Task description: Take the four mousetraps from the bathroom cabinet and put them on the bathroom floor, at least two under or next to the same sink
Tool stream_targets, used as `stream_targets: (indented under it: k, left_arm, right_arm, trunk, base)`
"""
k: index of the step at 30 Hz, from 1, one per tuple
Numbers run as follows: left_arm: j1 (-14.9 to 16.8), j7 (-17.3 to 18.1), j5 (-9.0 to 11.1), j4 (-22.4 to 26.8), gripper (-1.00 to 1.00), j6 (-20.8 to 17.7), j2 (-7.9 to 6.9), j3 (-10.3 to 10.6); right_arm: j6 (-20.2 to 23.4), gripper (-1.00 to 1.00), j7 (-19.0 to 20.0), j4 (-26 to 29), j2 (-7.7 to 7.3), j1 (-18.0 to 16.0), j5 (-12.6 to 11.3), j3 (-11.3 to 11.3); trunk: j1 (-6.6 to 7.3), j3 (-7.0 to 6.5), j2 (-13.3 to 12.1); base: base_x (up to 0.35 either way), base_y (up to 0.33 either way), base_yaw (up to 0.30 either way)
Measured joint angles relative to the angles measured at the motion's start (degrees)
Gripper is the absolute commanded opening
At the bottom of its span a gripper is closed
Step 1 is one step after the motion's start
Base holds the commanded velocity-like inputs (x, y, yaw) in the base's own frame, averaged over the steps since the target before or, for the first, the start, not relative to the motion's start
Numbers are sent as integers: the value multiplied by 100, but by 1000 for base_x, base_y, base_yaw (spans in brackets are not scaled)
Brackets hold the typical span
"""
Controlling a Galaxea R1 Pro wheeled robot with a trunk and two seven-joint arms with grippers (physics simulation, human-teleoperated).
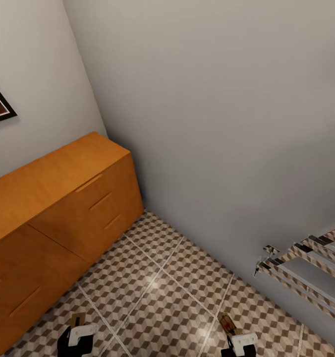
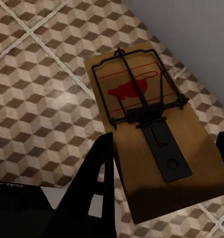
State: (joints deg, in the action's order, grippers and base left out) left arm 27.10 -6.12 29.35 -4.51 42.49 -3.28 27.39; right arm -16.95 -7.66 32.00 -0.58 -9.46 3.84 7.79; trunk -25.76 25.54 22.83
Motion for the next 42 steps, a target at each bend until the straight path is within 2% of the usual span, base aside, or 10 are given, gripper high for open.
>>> stream_targets:
  k: [5,15,26,33,42]
  left_arm:
    - [0,-1,-1,0,-100,-92,9,0]
    - [-2,0,0,0,-100,-127,16,0]
    - [0,-2,-1,0,-100,-128,16,-1]
    - [0,-2,-1,0,-100,-135,16,0]
    - [-1,-2,-1,0,-100,-131,21,1]
  right_arm:
    - [-182,-100,-1,-333,2,0,7,8]
    - [-208,-100,-2,-1101,-1,0,5,24]
    - [-189,-100,15,-2267,19,0,-6,19]
    - [-193,-100,22,-2400,18,0,-4,20]
    - [-193,-100,23,-2405,20,0,-3,20]
  trunk:
    - [0,0,0]
    - [0,0,0]
    - [0,0,0]
    - [-1,0,0]
    - [-3,0,-1]
  base:
    - [0,0,0]
    - [0,0,0]
    - [0,0,0]
    - [-48,0,0]
    - [-263,0,0]
